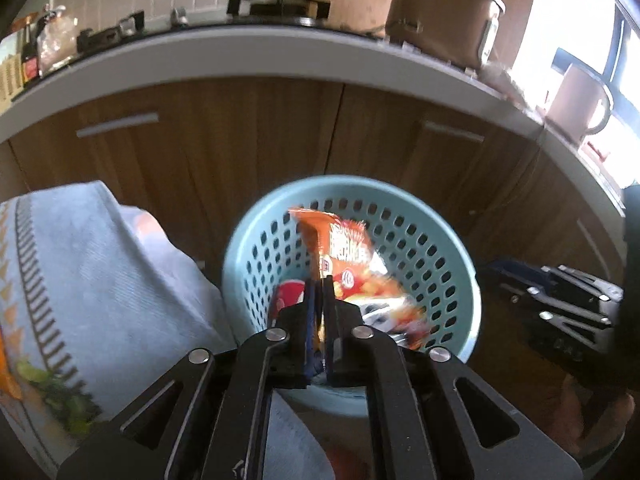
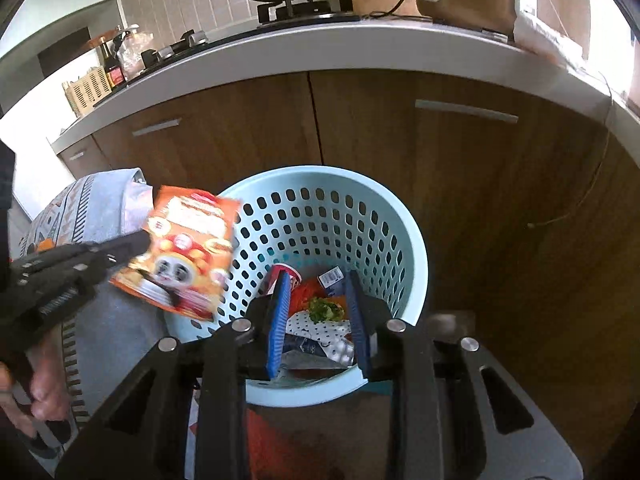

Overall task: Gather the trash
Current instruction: 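Carry the snack bag and bok choy over the basket while both tools open to drop them, then move both open tools from the basket back to the table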

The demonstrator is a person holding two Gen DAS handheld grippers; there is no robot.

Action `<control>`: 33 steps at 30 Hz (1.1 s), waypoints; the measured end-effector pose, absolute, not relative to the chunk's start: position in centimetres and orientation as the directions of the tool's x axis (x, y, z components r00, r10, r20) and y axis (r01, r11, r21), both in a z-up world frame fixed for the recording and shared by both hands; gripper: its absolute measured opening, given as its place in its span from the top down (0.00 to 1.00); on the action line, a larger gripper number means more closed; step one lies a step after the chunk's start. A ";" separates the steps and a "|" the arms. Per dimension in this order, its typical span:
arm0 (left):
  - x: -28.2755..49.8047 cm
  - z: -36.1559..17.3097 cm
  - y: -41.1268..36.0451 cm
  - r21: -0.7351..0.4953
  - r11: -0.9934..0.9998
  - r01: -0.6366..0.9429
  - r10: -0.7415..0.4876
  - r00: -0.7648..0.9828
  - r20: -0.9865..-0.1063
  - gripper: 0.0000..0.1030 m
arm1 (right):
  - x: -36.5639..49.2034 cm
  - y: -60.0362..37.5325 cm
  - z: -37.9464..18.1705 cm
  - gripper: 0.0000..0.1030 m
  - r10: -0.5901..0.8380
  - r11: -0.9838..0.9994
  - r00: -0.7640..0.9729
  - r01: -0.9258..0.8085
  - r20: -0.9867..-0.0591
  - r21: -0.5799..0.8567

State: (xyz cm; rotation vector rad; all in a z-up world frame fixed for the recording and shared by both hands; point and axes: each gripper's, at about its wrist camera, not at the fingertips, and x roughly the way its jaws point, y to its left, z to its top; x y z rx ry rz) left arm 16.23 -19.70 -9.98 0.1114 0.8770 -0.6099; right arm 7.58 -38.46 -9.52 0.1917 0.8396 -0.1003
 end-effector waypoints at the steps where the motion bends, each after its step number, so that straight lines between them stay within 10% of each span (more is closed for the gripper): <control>1: 16.3 -10.4 -19.9 -0.149 0.824 0.546 -0.450 0.473 -0.758 0.82 | 7.7 -38.6 -9.7 0.71 -0.006 0.976 0.660 0.167 -0.751 0.140; 4: 16.1 -11.1 -20.3 -0.120 0.831 0.543 -0.426 0.481 -0.766 0.61 | 7.7 -39.0 -9.7 0.51 -0.007 0.971 0.666 0.183 -0.746 0.154; 33: 14.8 -3.6 -1.9 -0.111 0.977 0.183 -0.210 0.711 -0.671 0.51 | 8.5 -22.5 -4.7 0.50 0.225 0.973 0.735 -0.203 -0.640 0.110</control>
